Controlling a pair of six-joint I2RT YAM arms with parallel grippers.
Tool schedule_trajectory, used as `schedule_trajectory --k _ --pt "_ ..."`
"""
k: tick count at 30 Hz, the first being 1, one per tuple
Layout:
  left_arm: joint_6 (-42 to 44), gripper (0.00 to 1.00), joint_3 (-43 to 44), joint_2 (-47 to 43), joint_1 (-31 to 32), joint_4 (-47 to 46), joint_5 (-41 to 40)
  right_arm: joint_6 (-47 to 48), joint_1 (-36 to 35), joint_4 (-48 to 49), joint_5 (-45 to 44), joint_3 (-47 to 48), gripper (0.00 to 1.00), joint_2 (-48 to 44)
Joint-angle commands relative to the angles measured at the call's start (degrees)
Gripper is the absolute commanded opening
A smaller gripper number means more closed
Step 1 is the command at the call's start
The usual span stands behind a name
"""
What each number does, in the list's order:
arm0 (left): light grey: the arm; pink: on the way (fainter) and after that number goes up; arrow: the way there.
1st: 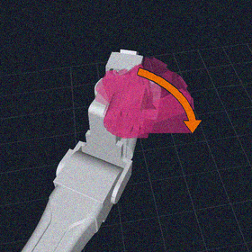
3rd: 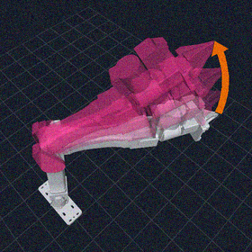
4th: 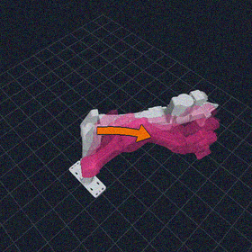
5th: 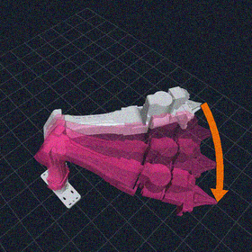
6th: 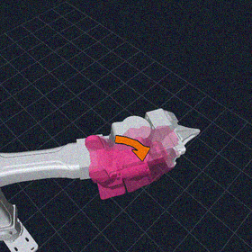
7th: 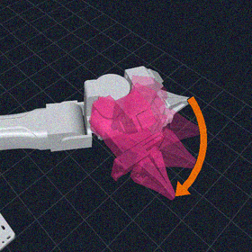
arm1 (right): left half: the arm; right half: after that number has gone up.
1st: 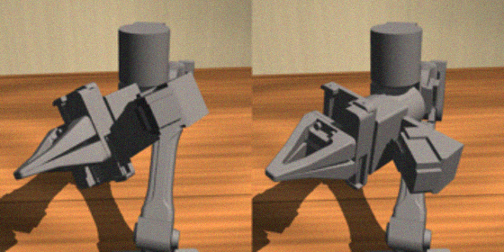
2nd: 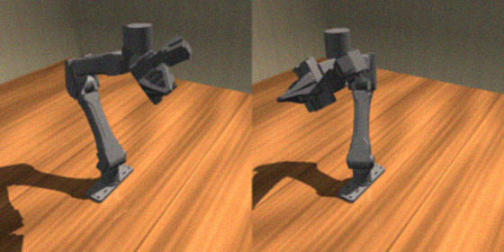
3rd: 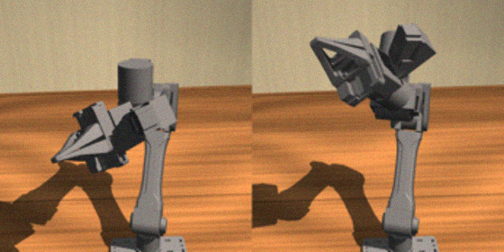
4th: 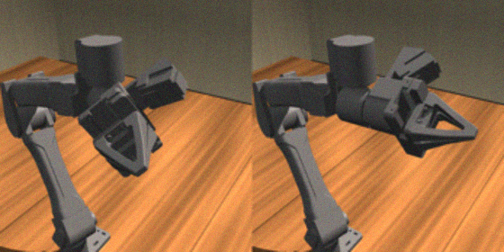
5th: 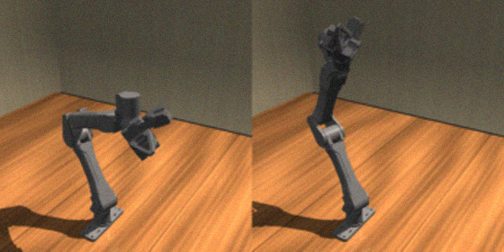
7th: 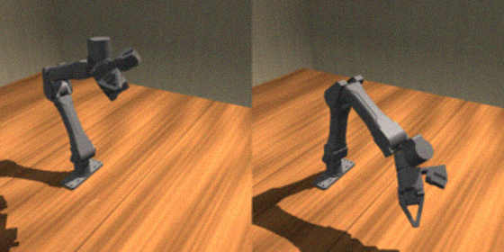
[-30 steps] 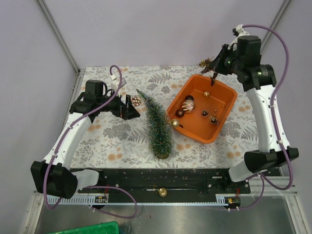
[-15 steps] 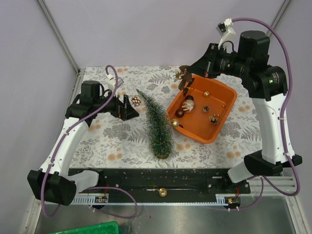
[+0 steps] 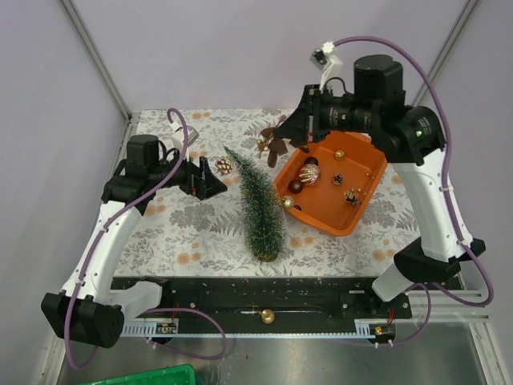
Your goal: Decorate the small christmas tree
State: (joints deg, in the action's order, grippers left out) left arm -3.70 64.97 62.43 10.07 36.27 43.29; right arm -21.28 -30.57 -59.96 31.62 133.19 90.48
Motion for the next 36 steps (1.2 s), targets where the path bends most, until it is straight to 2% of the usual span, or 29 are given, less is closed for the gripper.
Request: schedule_trajectory --k 1,7,12,22,30,36 --pt "-0.78 0.99 -0.37 -1.09 -0.22 -2.61 0.57 0.10 -6.95 -2.09 -4.71 -0.81 0.02 0.76" --pt "-0.52 0.99 -0.11 -1.17 -0.22 -2.52 1.27 -1.66 -10.65 1.51 -7.45 -15.13 0.04 -4.51" --pt "-0.07 0.99 0.25 -1.26 -0.22 -1.99 1.27 -2.89 -12.15 3.27 -7.27 -22.00 0.06 -8.47" --pt "-1.13 0.99 -0.19 -1.26 -0.22 -2.52 1.89 -2.89 -14.96 3.01 -6.57 -20.60 0.09 -9.53" --pt "-2.01 0.99 -0.81 -1.09 0.48 -3.75 2.24 -2.28 -20.14 2.48 -7.01 -22.00 0.12 -7.51" --pt "-2.01 0.99 -0.63 -0.91 1.01 -4.02 1.98 -0.96 -23.48 0.29 -8.23 -20.69 0.30 -5.40"
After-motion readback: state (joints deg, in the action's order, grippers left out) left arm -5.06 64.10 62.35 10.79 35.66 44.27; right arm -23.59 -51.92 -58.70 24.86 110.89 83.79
